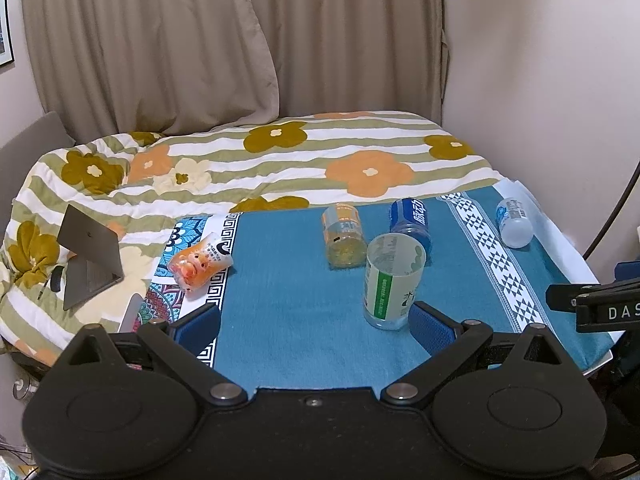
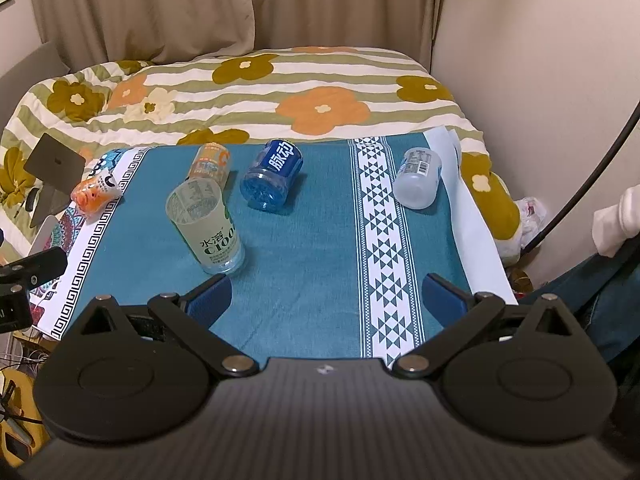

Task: Flip cup upright
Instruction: 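Open the left gripper and pull it back from the cup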

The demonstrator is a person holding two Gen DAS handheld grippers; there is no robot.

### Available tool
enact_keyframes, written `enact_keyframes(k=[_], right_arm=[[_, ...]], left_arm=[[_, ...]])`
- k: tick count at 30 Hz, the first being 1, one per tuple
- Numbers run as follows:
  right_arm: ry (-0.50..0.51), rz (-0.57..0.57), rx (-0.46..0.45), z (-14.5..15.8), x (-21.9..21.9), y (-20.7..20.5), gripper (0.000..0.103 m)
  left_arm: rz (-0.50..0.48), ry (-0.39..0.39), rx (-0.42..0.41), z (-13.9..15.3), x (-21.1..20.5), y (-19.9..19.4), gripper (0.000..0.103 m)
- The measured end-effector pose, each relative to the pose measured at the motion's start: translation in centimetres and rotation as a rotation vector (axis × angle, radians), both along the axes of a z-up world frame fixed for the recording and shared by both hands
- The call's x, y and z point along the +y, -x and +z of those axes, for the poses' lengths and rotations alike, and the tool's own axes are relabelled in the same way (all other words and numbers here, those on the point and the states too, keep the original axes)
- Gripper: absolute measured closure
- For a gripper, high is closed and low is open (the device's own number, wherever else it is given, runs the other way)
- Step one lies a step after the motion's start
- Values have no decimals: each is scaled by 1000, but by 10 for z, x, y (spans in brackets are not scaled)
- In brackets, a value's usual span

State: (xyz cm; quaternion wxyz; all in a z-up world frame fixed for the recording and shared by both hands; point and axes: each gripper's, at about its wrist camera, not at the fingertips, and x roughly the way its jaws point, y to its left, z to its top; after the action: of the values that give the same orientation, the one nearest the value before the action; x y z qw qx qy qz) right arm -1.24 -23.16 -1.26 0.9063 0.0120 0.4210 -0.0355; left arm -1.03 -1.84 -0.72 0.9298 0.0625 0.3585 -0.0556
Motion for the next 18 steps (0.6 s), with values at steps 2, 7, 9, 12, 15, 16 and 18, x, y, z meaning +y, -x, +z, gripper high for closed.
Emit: enact_keyframes(k=[2, 7, 9, 12, 15, 16, 18], right_arm=[[1, 0, 0, 0, 0, 0, 0], [-1, 0, 0, 0, 0, 0, 0], [-3, -1, 0, 0, 0, -1, 0], [-3, 0, 0, 0, 0, -2, 0], [-4, 0, 0, 0, 0, -2, 0], [-4, 0, 0, 0, 0, -2, 0], [-5, 0, 0, 0, 1, -3, 0]], left_arm=[[1, -1, -1, 0, 0, 0, 1], [1, -2, 0, 0, 0, -1, 1], [1, -3, 0, 0, 0, -1, 1], [1, -5, 1, 0, 1, -1, 1], [1, -4, 0, 0, 1, -1, 1], [1, -5, 0, 0, 1, -1, 1], [2, -4, 0, 0, 1, -1, 1]])
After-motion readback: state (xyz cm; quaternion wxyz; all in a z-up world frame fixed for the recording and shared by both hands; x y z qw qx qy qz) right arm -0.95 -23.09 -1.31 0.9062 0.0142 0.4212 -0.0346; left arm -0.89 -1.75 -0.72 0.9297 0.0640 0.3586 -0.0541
